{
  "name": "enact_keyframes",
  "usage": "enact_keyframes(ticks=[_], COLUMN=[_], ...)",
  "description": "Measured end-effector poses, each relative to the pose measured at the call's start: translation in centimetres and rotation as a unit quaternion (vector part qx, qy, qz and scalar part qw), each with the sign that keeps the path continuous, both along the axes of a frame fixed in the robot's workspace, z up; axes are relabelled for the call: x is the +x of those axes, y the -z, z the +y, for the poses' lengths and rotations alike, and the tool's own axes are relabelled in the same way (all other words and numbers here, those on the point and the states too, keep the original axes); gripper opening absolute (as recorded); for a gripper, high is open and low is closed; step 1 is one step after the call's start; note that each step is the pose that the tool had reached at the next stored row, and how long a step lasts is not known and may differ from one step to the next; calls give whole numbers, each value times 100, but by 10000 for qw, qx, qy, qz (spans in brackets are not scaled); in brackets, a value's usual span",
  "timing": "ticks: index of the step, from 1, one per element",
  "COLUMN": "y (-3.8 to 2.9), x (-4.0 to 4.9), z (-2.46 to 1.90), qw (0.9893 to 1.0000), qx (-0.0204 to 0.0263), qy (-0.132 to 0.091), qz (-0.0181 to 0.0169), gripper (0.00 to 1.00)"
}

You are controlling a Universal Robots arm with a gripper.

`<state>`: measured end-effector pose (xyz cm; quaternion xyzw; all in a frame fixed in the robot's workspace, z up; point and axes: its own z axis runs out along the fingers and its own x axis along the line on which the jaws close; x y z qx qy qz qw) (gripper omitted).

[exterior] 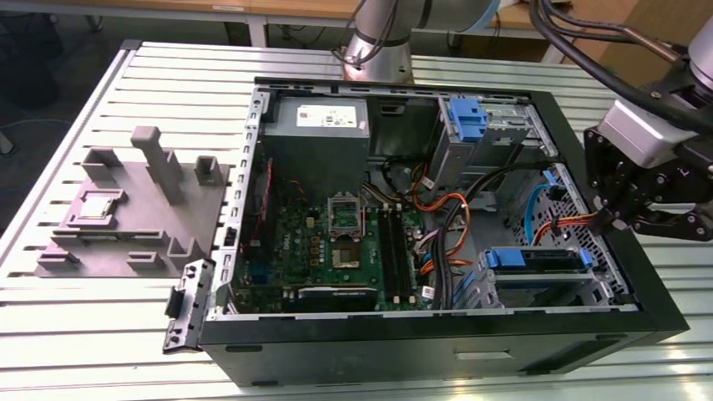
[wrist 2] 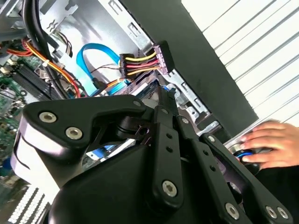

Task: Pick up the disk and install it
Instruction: 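Insert the first disk wire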

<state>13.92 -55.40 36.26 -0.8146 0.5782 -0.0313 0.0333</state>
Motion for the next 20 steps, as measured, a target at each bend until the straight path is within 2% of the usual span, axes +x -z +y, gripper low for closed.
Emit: enact_keyframes(ticks=[2,4,8,14,17,20], y=[3,8,25,42,43,44], x=[0,1,0,0,0,9], z=[0,1,0,1,5,41], qw=[9999,9997,9982,9941,9941,9941], qx=[0,1,3,6,-3,-26], qy=[-96,-240,-597,-1078,-1086,-1086], qz=[-49,-75,-76,-76,-75,-72], gripper=[12,12,12,12,12,12])
